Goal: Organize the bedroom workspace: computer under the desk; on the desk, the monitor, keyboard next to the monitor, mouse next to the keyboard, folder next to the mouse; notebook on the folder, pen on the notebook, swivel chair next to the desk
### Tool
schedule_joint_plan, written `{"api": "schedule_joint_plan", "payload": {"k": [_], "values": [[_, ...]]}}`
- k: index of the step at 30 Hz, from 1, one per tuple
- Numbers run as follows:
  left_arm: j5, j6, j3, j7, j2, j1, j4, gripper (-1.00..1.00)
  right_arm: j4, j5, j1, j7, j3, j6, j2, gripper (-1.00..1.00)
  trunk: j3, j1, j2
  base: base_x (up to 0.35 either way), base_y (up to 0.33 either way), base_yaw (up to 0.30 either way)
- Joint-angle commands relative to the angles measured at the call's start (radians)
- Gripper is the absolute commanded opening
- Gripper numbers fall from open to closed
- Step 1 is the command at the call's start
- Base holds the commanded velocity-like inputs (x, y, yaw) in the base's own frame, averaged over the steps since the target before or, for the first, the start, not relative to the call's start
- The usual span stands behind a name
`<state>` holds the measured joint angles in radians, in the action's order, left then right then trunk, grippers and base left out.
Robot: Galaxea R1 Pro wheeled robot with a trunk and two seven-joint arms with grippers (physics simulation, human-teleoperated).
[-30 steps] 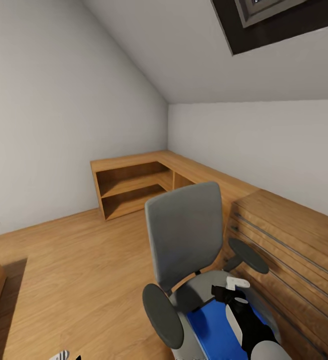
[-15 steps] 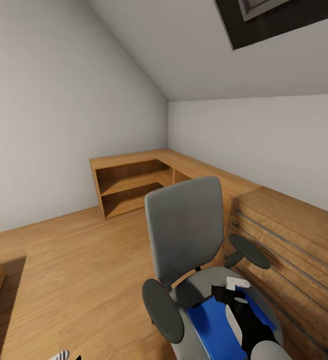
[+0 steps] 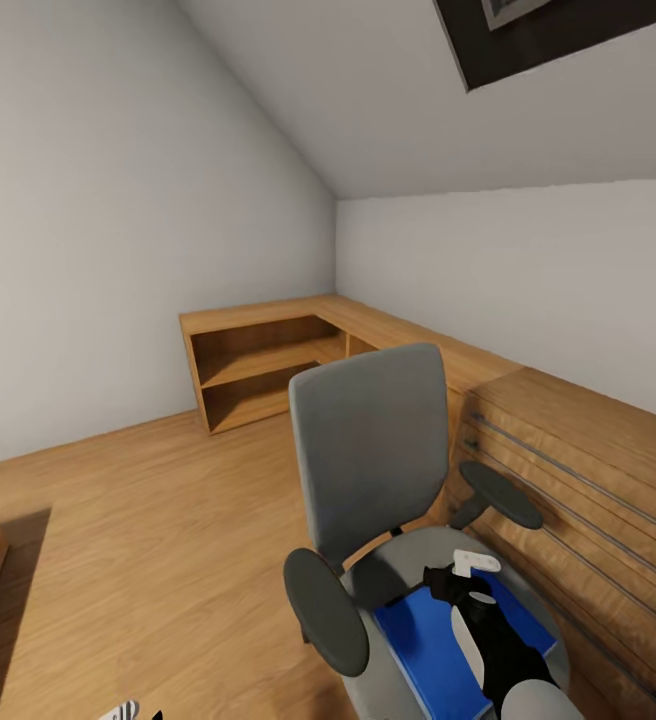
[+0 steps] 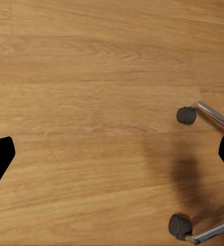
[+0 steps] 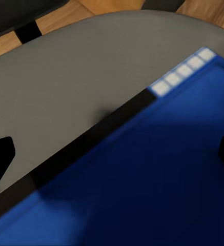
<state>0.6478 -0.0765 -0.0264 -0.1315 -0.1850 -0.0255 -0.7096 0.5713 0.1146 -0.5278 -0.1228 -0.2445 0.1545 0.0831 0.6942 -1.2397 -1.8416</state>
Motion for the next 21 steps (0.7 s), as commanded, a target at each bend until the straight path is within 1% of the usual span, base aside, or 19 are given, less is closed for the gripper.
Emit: {"api": "schedule_joint_plan", "payload": {"k": [1,21], "values": [[0.01,-0.003,-0.003,-0.003,-0.001,-0.001,0.001,1.0,-0.015,0.007,0.0,0.0,-0.007,0.007,0.001,1.0,0.001,0.0,0.0,0.0,0.0,0.0],[0.013,-0.003,-0.003,-0.003,-0.002,-0.001,0.005,1.0,-0.015,0.007,0.0,0.0,-0.007,0.007,0.001,1.0,0.001,0.0,0.0,0.0,0.0,0.0]]}}
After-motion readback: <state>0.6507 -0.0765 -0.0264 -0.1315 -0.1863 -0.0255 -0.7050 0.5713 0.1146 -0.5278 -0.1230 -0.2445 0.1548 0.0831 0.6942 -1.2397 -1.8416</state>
